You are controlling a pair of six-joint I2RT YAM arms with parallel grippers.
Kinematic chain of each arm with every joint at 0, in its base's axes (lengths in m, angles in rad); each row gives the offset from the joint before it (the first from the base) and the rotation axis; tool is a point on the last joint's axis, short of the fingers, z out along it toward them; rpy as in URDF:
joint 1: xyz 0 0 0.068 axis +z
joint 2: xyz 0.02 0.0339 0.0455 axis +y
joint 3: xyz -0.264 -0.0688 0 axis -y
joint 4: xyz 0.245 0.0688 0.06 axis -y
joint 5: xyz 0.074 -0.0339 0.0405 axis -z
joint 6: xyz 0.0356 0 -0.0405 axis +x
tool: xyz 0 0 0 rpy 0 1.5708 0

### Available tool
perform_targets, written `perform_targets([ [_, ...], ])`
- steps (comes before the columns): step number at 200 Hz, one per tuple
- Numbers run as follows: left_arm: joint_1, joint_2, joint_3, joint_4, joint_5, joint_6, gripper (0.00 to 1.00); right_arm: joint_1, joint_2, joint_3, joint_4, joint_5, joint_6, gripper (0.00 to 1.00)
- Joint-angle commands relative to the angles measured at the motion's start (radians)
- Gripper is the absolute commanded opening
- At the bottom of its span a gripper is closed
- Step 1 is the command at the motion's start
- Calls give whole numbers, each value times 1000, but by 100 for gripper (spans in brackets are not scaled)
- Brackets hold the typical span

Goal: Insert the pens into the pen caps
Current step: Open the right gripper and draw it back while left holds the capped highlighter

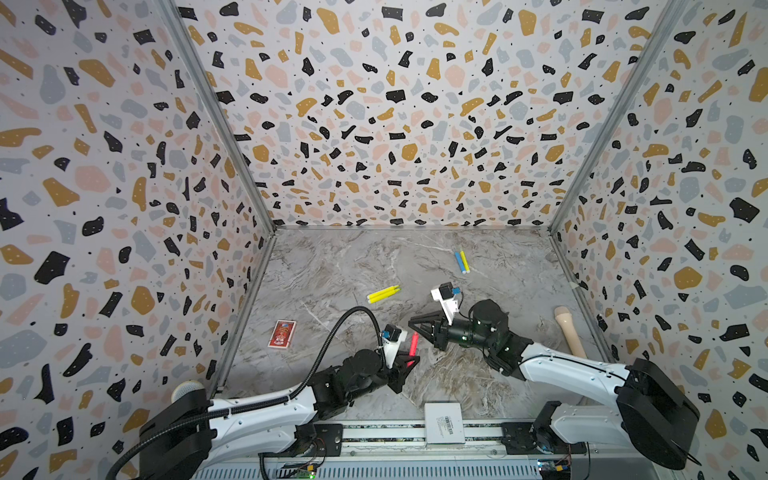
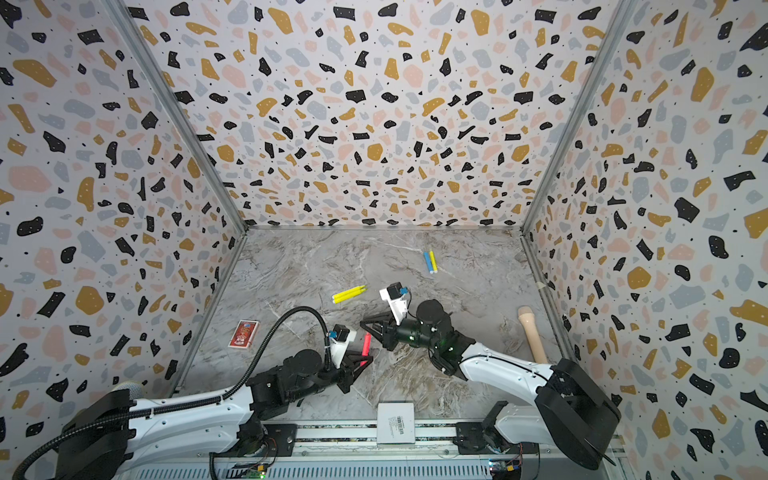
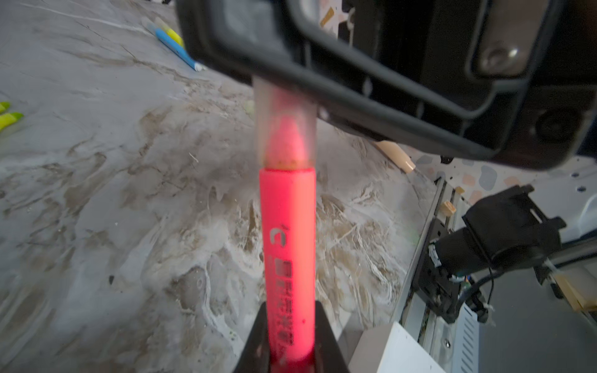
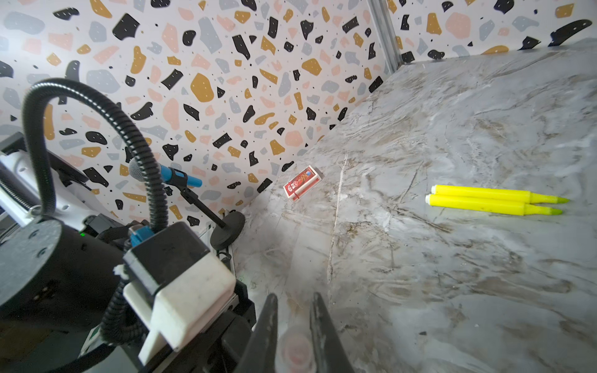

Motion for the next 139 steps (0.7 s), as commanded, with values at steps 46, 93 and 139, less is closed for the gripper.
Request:
perform_targets([
  [46, 96, -162, 125, 310, -40, 14, 0, 212, 65, -155, -98, 179, 93, 0],
  [93, 164, -190, 161, 357, 16, 2, 0, 310, 87, -161, -123, 331, 157, 0],
  [139, 227, -194, 181, 353, 96, -11, 0, 312, 82, -176, -47, 215, 106, 0],
])
